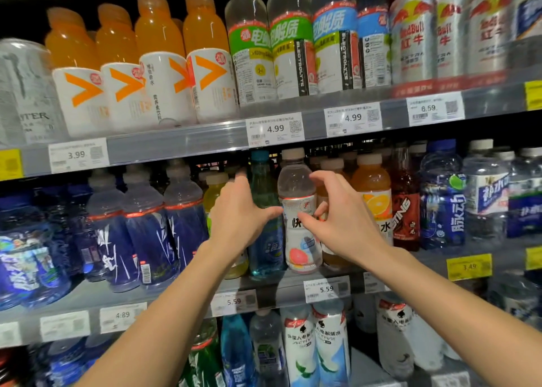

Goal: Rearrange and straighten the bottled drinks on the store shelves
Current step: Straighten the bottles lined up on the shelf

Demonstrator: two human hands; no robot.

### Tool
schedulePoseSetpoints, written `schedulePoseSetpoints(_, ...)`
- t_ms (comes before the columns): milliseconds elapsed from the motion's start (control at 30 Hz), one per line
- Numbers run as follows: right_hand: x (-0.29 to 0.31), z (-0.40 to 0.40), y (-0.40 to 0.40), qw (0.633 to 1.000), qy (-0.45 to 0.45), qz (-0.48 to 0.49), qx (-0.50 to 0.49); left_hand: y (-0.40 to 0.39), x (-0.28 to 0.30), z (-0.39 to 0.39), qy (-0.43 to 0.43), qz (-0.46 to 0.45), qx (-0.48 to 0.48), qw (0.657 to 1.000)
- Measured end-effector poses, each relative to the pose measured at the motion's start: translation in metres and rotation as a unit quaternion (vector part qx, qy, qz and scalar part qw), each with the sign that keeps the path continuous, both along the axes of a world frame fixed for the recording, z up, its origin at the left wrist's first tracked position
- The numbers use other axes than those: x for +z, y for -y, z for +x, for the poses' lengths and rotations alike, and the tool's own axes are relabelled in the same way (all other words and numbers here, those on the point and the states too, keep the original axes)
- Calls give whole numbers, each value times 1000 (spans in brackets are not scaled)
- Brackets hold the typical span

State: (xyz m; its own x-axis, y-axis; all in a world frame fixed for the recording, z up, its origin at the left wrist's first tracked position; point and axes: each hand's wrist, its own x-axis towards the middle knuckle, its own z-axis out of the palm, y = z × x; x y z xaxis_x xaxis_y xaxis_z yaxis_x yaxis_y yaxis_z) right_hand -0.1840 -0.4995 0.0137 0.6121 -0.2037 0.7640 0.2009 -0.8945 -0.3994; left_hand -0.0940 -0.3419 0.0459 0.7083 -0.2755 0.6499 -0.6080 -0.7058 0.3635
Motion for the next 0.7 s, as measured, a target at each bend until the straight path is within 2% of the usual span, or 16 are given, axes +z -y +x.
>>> schedulePoseSetpoints(133, -6, -7, -1, 1000, -3, 5, 23, -9, -5, -18, 40, -34, -38, 998)
schedulePoseSetpoints(233, -12, -13, -7, 997, -26, -6, 68, -19, -15, -34, 86, -76, -106, 988)
schedulePoseSetpoints(367, -16, -22, -28, 988, -50, -32, 141, -32, -23, -54, 97, -122, -168, 973)
schedulePoseSetpoints(567, -3, -40, -59, 973, 2, 53, 223, -58, -8, -78, 129, -146, -214, 957)
schedulePoseSetpoints(700, -6, -52, -69, 963, -29, 83, 253, -71, -14, -94, 103, -132, -213, 963)
